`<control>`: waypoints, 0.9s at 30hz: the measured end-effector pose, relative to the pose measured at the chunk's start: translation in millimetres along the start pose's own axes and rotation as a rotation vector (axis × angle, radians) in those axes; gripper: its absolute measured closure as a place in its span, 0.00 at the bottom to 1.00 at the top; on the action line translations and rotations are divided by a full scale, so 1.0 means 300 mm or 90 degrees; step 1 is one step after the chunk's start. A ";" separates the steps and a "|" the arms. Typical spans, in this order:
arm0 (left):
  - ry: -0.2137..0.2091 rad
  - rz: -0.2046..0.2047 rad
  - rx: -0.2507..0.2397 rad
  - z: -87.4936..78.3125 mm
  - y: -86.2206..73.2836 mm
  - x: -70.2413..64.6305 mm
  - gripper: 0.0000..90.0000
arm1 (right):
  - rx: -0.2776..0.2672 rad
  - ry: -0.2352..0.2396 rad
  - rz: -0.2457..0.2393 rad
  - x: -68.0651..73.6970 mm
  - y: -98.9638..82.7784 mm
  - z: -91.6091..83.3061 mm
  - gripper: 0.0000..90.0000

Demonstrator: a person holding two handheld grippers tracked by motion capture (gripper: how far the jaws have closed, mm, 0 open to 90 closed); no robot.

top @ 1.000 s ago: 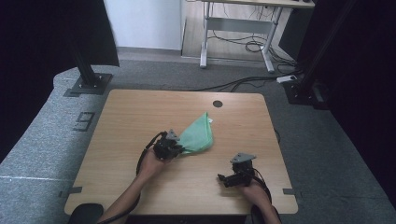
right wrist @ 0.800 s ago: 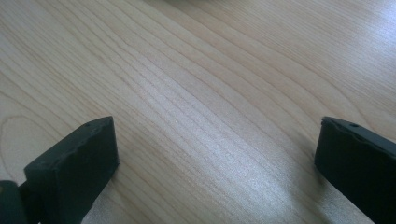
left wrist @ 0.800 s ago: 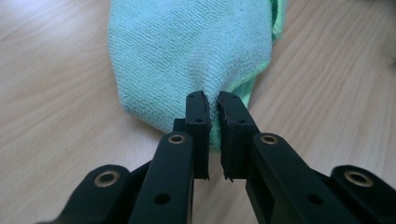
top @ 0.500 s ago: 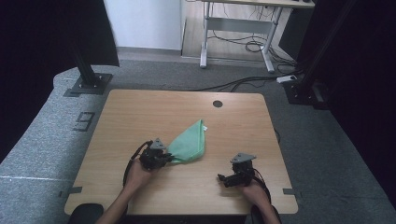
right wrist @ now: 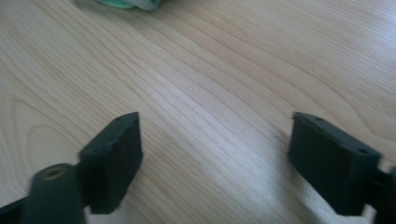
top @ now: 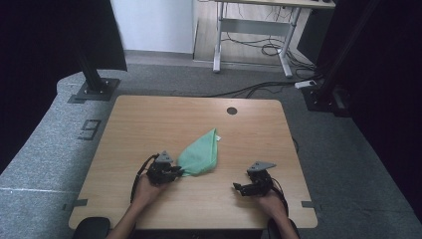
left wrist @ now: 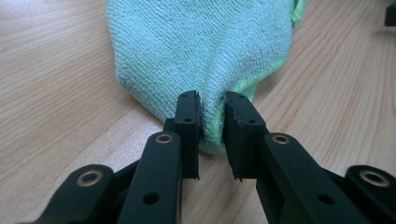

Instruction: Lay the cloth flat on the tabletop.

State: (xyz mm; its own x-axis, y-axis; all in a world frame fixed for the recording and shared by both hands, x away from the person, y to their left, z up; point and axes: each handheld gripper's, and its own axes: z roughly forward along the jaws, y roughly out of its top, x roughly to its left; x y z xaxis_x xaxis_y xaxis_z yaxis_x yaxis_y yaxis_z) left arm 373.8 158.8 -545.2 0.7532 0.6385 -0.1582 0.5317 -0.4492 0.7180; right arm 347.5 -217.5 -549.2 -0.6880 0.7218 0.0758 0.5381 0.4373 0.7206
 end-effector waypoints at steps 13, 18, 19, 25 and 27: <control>0.034 0.044 0.001 0.004 -0.002 -0.027 0.83 | -0.033 0.087 -0.026 0.073 0.140 0.020 0.55; 0.042 0.048 0.004 0.005 -0.001 -0.034 0.83 | -0.025 0.113 -0.041 0.107 0.215 0.058 0.67; 0.043 0.049 0.004 0.005 -0.001 -0.034 0.83 | -0.022 0.115 -0.042 0.113 0.230 0.067 0.68; 0.042 0.047 0.004 0.005 -0.001 -0.033 0.83 | -0.010 0.124 -0.032 0.144 0.319 0.120 0.75; 0.041 0.046 0.003 0.005 -0.001 -0.032 0.83 | -0.008 0.124 -0.027 0.149 0.343 0.140 0.78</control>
State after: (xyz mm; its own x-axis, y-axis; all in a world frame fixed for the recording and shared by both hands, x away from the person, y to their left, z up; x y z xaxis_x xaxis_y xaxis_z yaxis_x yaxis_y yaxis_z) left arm 366.8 151.8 -544.9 0.7627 0.6438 -0.0624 0.4793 -0.4978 0.7228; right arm 392.5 -117.7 -500.7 -0.7918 0.5848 0.1761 0.5014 0.4577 0.7343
